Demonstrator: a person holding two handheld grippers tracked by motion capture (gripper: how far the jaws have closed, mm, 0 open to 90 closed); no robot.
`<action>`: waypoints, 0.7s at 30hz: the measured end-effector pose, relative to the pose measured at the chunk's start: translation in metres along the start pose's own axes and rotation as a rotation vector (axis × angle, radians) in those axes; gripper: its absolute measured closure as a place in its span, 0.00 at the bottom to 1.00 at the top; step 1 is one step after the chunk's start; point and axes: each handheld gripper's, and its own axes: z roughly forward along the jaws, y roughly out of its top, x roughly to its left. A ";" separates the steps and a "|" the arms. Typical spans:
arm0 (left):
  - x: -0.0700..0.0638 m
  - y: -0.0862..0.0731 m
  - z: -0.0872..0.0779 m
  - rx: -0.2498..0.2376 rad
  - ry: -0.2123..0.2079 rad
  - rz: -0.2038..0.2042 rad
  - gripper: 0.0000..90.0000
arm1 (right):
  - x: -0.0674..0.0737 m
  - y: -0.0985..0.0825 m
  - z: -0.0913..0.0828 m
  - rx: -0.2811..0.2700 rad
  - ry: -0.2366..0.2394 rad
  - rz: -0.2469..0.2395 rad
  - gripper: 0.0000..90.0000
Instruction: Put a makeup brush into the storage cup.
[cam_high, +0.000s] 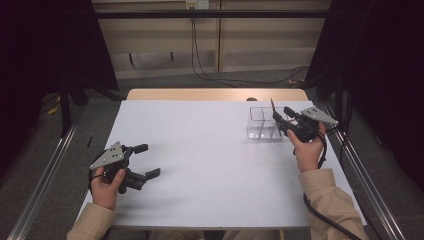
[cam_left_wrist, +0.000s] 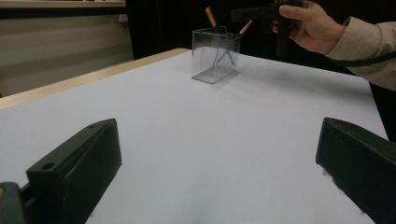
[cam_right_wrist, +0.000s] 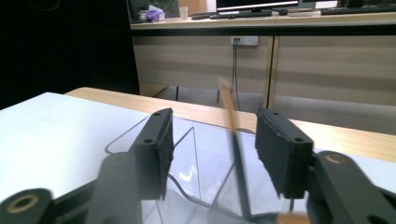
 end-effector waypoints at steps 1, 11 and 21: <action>0.000 0.000 0.000 0.003 0.000 0.004 0.00 | 0.001 0.001 0.000 -0.004 0.003 0.003 0.48; 0.000 0.000 0.000 0.001 0.001 0.004 0.00 | 0.007 0.004 -0.001 -0.008 0.037 0.002 0.29; 0.001 0.000 0.001 0.006 0.000 0.007 0.00 | 0.012 0.005 -0.005 0.004 0.080 -0.008 0.19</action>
